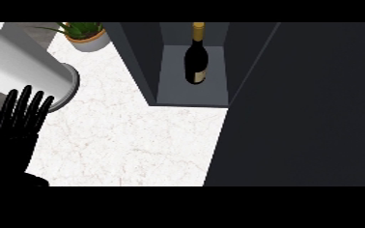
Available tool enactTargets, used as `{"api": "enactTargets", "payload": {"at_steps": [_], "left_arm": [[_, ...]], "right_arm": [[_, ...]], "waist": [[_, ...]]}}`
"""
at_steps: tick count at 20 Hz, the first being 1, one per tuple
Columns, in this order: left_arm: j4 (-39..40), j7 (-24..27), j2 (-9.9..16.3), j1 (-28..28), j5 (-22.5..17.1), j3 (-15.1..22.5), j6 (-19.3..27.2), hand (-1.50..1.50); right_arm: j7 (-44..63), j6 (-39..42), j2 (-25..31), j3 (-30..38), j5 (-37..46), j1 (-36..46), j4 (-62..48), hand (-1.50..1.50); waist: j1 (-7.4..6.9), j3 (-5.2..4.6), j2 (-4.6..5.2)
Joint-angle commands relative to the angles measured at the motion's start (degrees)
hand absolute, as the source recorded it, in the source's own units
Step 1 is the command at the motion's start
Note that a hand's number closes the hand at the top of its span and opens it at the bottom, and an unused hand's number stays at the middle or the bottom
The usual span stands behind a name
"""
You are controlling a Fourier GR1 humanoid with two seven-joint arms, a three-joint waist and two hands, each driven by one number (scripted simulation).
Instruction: Pick up the wine, place it into the cabinet and close the cabinet
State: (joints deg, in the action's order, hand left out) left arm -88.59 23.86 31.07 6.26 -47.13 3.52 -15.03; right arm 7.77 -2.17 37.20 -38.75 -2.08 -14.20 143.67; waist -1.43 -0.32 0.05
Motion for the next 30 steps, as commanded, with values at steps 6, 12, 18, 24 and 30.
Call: {"api": "enactTargets", "payload": {"at_steps": [6,12,18,24,30], "left_arm": [[1.9,-2.6,2.2,-2.4,-2.5,-2.0,-2.5,-1.50],[2.4,-3.3,3.9,-3.1,-3.2,-3.7,-3.6,-1.50],[5.4,-3.5,4.1,-3.3,-3.4,-4.8,-5.5,-1.50],[6.3,-0.7,2.7,-1.3,-1.5,-6.0,-8.1,-1.50],[4.7,-3.3,3.4,1.4,-2.7,-8.8,-8.7,-1.50]], "right_arm": [[10.2,-2.2,-13.0,-7.3,-3.3,12.2,0.9,1.50],[18.4,-3.5,-20.3,-4.2,-4.7,24.7,-6.2,1.50],[27.4,-9.8,-36.6,-2.6,-1.2,45.7,-22.3,1.50],[26.8,-17.9,-37.0,2.3,-7.6,64.4,-38.5,1.50],[20.3,-17.4,-37.2,8.3,-15.4,69.8,-49.6,1.50]], "waist": [[-1.75,-0.19,0.51],[-2.96,-0.18,0.37],[-1.11,-0.01,0.12],[-0.47,0.21,0.03],[-0.03,0.30,0.02]]}}
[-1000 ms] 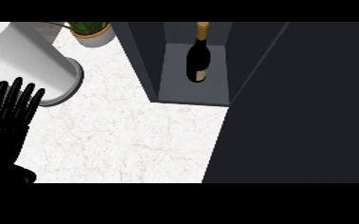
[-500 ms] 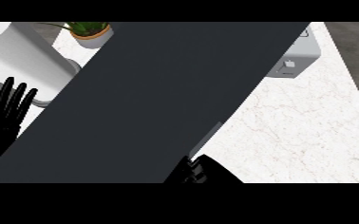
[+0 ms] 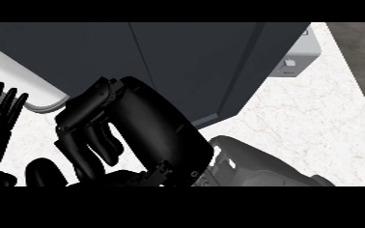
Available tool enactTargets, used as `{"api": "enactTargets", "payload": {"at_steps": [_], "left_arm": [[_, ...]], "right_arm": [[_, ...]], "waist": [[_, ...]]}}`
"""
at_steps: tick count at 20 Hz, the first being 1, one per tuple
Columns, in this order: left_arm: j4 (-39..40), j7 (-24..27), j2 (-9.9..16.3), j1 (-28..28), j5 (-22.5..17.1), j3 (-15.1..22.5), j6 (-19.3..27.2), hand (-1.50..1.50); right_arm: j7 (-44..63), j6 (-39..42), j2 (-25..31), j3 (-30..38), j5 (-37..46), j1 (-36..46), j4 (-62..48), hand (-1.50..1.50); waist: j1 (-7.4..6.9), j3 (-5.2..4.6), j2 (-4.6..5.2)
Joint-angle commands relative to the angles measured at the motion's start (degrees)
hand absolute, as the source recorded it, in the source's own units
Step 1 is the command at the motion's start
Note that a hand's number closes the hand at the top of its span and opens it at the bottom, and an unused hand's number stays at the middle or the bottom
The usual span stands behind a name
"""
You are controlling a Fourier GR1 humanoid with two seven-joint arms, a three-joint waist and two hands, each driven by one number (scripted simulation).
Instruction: Pick up the wine, place it into the cabinet and close the cabinet
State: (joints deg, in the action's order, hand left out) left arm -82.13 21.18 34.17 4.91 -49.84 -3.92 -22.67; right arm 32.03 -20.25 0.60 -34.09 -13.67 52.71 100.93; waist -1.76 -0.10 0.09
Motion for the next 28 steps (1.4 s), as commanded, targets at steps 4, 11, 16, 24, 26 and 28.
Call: {"api": "enactTargets", "payload": {"at_steps": [4,11,16,24,26,28], "left_arm": [[2.3,-1.0,-0.5,-2.0,0.8,-2.9,-0.8,-1.50],[3.8,0.4,-1.8,-0.5,3.3,-4.6,-4.0,-1.50],[4.2,-0.7,-3.1,-2.0,3.8,-4.8,-4.4,-1.50],[0.2,-4.2,-4.2,-2.2,2.8,-4.6,-1.7,-1.50],[1.0,-4.0,-3.6,-2.9,3.3,-4.8,-2.9,-1.50],[3.3,-4.2,-3.5,-5.1,3.5,-5.1,-2.4,-1.50]], "right_arm": [[-5.2,-0.4,-0.6,4.8,-8.2,4.7,-11.6,1.50],[-8.1,6.6,0.3,13.4,-8.2,3.8,-19.2,1.50],[-20.2,13.3,-0.2,14.5,-5.9,0.6,-31.0,1.50],[-25.5,17.8,2.8,19.4,-4.3,4.4,-40.0,1.50],[-26.9,17.6,2.6,17.7,-2.9,1.8,-39.3,1.50],[-25.7,18.1,3.6,20.6,-4.2,5.6,-41.1,1.50]], "waist": [[0.92,0.07,-0.02],[1.23,0.08,-0.06],[0.95,0.08,0.13],[0.21,0.10,0.36],[0.67,0.08,0.30],[0.78,0.04,0.55]]}}
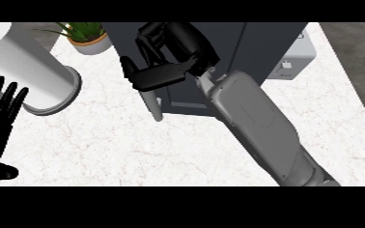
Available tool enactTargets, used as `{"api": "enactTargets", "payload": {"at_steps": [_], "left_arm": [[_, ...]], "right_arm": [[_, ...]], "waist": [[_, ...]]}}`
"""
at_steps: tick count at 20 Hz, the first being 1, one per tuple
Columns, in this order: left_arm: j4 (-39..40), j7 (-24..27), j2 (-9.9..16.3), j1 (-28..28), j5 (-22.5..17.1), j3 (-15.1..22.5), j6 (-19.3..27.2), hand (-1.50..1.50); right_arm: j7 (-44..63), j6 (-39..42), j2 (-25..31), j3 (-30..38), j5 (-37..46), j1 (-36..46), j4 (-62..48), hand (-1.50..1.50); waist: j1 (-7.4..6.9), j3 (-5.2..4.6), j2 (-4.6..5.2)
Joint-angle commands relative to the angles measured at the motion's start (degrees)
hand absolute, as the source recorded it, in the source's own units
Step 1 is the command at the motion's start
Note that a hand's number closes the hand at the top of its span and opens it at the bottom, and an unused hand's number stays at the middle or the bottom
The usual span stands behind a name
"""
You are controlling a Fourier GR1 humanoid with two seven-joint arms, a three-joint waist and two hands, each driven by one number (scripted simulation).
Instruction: Pick up the wine, place it into the cabinet and close the cabinet
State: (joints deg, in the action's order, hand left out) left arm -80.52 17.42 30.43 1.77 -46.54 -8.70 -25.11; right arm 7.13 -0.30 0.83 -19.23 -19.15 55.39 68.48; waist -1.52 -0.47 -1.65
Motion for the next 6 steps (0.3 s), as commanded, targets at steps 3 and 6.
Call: {"api": "enactTargets", "payload": {"at_steps": [3,6], "left_arm": [[-0.4,-0.5,0.0,-1.0,0.0,0.1,-1.0,-1.50],[-0.5,-0.9,-0.2,0.3,-0.5,0.2,-1.8,-1.50]], "right_arm": [[-1.9,0.8,4.9,6.1,0.8,2.0,-9.6,1.50],[-2.1,1.2,4.7,5.9,0.9,1.5,-9.4,1.50]], "waist": [[0.31,0.44,2.20],[0.36,0.43,2.03]]}}
